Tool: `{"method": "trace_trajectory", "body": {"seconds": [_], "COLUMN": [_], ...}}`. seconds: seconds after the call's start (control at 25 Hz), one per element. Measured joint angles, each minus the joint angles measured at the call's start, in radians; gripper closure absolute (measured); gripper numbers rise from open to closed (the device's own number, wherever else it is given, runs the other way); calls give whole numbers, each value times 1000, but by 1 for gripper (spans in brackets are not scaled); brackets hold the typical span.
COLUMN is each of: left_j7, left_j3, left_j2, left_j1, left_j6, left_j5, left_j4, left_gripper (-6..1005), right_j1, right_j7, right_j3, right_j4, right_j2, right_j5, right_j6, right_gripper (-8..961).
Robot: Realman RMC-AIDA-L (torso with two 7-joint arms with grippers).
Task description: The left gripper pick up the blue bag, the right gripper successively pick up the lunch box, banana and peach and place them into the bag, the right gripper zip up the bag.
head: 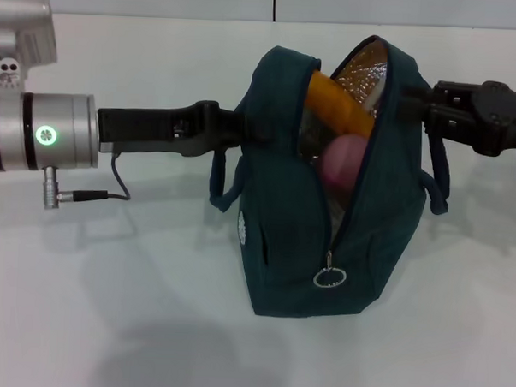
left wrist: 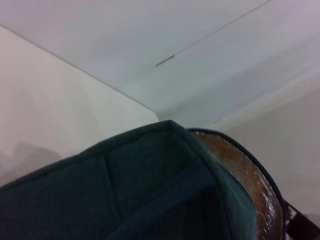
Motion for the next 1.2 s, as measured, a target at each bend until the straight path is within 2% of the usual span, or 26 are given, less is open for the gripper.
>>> {"method": "trace_trajectory", "body": {"seconds": [0.08,0.4,0.52,0.72,0.92,1.04,1.2], "left_j7": [2,4,5,5,2,0,-4], "left_j3": [0,-11,-12,-12,-11,-10,-7], "left_j2": [2,5,5,5,5,6,6], "left_j1": [0,2,1,3,4,10,20], "left_j6": [0,-14,-29,-34,-34,-34,-30], "left_j5": [0,-6,-7,-7,-3,-2,-4], "left_j4": [-7,-8,-9,-9,-9,-9,-11], "left_gripper": [968,968,968,968,967,967,967], "right_j1": [-2,-4,-31,-97,-128,-157,-175], "right_j7": [-4,-56,-114,-232,-266,-368,-526], "right_j3": [3,5,22,60,78,73,57], "right_j4": [3,18,12,12,23,37,131], "right_j2": [2,17,23,40,41,39,39], "right_j5": [0,0,13,29,37,19,-33], "right_j6": [0,-49,-90,-150,-165,-263,-375], "right_gripper": [611,437,372,168,99,85,84]}}
